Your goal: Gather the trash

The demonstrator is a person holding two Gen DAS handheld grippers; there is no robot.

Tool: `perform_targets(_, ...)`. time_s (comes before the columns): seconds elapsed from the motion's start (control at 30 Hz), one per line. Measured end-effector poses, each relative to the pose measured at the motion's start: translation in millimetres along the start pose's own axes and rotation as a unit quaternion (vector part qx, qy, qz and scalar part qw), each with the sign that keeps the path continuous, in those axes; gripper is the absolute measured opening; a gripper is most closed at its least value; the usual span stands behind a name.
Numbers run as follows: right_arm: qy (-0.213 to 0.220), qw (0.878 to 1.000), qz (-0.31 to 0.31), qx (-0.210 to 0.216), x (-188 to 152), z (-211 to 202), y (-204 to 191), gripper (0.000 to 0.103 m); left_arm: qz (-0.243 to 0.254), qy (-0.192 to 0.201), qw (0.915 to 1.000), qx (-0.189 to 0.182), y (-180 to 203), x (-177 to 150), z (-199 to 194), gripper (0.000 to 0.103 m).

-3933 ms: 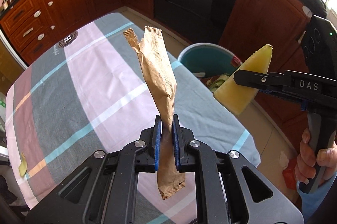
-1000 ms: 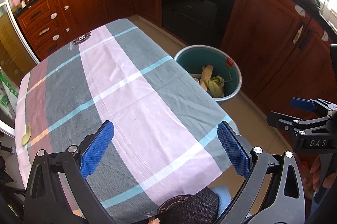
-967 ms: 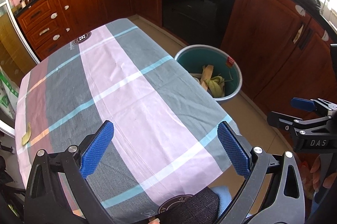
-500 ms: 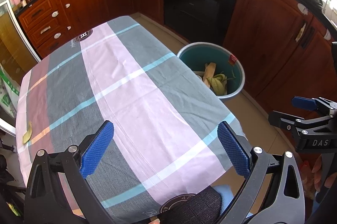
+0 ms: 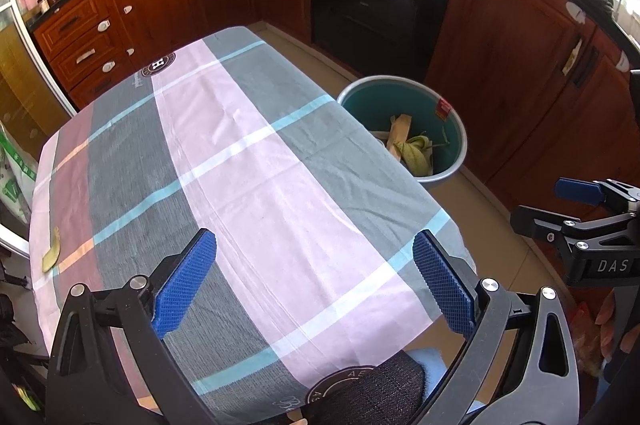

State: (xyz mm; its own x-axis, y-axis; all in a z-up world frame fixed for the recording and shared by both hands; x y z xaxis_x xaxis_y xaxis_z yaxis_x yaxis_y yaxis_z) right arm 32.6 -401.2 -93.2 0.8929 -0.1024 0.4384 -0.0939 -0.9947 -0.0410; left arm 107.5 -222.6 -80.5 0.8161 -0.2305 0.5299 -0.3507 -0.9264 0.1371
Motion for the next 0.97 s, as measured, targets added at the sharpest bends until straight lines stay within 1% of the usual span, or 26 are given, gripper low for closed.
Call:
perform_targets(0.13, 0.000, 1.000, 0.001, 0.000, -0.3, 0.4, -0.1, 0.096, 0.002, 0.006, 1.0000, 0.001, 0.5, -0.2, -1.4, 0.099)
perform_targets(0.4, 0.000, 1.000, 0.003, -0.002, -2.2, 2.2, 1.9, 0.096, -0.001, -0.013, 0.9997, -0.020, 3.9, -6.0, 2.4, 0.099)
perform_targets(0.5, 0.001, 1.000, 0.003, -0.003, -2.0, 1.9, 2.1, 0.096, 0.002, -0.009, 0.9998, -0.017, 4.3, -6.1, 1.2, 0.099)
perform_targets(0.67, 0.003, 1.000, 0.001, -0.005, -1.3, -0.3, 2.4, 0.096, 0.004, -0.012, 0.9998, -0.015, 4.6, -6.5, 1.2, 0.099)
perform_targets(0.77, 0.003, 1.000, 0.000, -0.008, -0.4, -1.0, 2.5, 0.096, 0.005, -0.014, 0.9999, -0.008, 3.7, -7.0, 2.3, 0.099)
perform_targets(0.97, 0.003, 1.000, -0.001, -0.015, 0.1, -1.7, 3.0, 0.096, -0.002, -0.032, 0.9994, -0.014, 2.4, -11.0, 7.1, 0.099)
Point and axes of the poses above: each gripper's, at about its wrist camera, not at the fingertips, and z roughly the way its jaws point, y to its right, x to its top, the point moved 10 cm from there along z, roughly the way its jaws point, and after that the axes turned 15 degrees about -z, right-handed, at the moved point
